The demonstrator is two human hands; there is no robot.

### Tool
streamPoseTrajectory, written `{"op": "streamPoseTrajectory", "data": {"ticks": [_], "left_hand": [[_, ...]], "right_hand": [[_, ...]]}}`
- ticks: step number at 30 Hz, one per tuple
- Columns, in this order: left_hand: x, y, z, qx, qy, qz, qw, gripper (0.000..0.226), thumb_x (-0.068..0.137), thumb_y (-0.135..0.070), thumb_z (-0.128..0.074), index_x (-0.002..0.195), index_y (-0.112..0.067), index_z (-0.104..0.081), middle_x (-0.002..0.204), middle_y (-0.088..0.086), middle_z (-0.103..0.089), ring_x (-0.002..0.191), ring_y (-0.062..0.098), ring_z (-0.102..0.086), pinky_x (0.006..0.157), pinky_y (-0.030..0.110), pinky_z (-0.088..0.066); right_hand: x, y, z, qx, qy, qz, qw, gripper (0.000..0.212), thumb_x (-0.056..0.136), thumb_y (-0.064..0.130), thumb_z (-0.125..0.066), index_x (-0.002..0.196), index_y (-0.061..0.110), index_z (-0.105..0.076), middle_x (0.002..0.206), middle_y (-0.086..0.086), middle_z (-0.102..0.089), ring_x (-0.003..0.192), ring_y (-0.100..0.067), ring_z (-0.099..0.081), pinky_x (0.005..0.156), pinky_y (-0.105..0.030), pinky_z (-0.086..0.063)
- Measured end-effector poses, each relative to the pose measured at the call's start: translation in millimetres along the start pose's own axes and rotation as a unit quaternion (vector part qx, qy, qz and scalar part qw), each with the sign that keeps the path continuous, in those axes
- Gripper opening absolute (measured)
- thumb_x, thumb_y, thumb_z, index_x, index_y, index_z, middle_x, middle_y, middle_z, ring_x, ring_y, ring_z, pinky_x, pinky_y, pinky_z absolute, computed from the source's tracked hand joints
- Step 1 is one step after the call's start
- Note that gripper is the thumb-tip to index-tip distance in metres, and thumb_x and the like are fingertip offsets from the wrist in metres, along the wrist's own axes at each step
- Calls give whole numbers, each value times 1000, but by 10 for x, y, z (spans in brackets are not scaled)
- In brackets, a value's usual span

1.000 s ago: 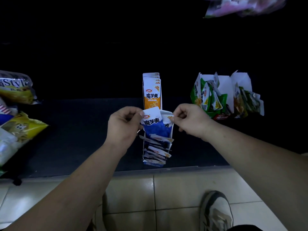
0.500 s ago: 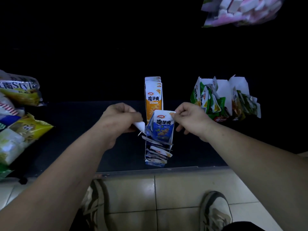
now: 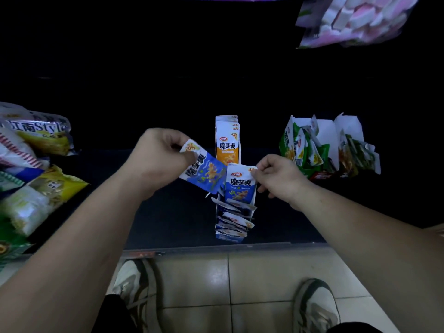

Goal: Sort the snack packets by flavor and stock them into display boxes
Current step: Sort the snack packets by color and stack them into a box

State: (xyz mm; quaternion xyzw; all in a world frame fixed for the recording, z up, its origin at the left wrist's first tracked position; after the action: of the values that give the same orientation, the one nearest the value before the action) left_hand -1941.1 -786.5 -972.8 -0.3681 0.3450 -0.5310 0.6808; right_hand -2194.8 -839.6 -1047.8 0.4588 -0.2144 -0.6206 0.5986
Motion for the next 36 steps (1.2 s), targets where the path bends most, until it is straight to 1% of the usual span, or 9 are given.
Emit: {"op": "streamPoseTrajectory", "data": {"ticks": [3, 8, 12, 16, 23, 27, 29, 32, 36], "left_hand": [[5, -93, 47, 59, 55, -76, 994, 8, 94, -17, -74, 89, -21, -79, 83, -4, -78, 78, 9, -73, 71, 28, -58], [12, -125, -229, 30, 70, -130, 989, 9, 96, -11, -72, 96, -15, -79, 89, -8, -76, 81, -3, -70, 69, 10, -53], [-9, -123, -520, 17, 84, -196, 977, 11, 93, -7, -74, 97, -15, -81, 93, -10, -71, 87, -4, -67, 76, 8, -50], [33, -103, -610, 19, 64, -251, 966, 14, 93, -7, -75, 100, -18, -81, 97, -6, -70, 93, 8, -69, 81, 18, -55], [-11, 208, -670, 113, 98, -143, 978, 17, 92, -15, -76, 103, -27, -77, 93, -16, -73, 88, -4, -69, 85, 26, -61], [-22, 253, -733, 76, 124, -131, 981, 30, 95, -4, -70, 106, -32, -69, 100, -11, -73, 95, -3, -69, 86, 24, -60], [-48, 317, -732, 35, 66, -110, 991, 32, 92, -6, -72, 100, -36, -67, 101, -12, -71, 94, -3, -68, 82, 18, -58], [1, 471, -646, 98, -13, -53, 994, 21, 88, -9, -71, 93, -29, -68, 89, -14, -69, 81, 1, -66, 76, 18, -55], [-52, 674, -715, 76, 123, 57, 988, 19, 88, -5, -72, 89, -24, -72, 87, -5, -73, 87, 13, -71, 78, 22, -58]], "right_hand": [[14, -12, -9, 6, 7, -2, 1000, 10, 99, 22, -67, 92, 16, -62, 92, -15, -76, 69, -17, -67, 53, -31, -51], [21, 7, 3, 6, 24, -2, 1000, 6, 99, 23, -68, 94, 20, -69, 93, -11, -77, 72, -16, -68, 56, -31, -52], [44, 4, 30, 6, 46, -7, 999, 6, 99, 22, -67, 94, 22, -71, 90, -7, -76, 75, -18, -69, 58, -32, -52], [62, 1, 65, 6, 58, -14, 998, 8, 99, 19, -65, 100, 21, -73, 93, -9, -76, 73, -15, -69, 58, -31, -53], [40, -17, 119, 22, 83, -29, 996, 9, 97, 25, -71, 93, 18, -76, 96, -8, -76, 91, -21, -73, 69, -35, -60], [20, 11, 78, 16, 113, -31, 993, 8, 97, 23, -70, 91, 20, -75, 90, -3, -76, 92, -23, -74, 71, -35, -60], [17, 16, 41, 7, 114, -34, 993, 9, 98, 24, -69, 92, 18, -75, 96, -7, -76, 93, -25, -75, 69, -35, -61], [-1, -18, 5, -4, 107, -38, 994, 11, 99, 23, -67, 93, 17, -73, 96, -9, -74, 86, -24, -75, 67, -34, -62], [-10, -14, -33, -3, 124, -42, 991, 11, 100, 20, -67, 90, 19, -71, 93, -9, -73, 79, -20, -73, 68, -34, -62]]}}
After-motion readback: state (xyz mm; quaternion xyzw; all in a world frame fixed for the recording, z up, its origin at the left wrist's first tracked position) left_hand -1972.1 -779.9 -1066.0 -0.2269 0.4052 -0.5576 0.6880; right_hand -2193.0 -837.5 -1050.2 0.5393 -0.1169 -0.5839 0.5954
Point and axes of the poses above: each hand's wrist, its own x-axis towards the middle knuckle, its own z-axis out of the back of the hand, y = z × x, the point moved 1 cm from there along x, towards the middle knuckle
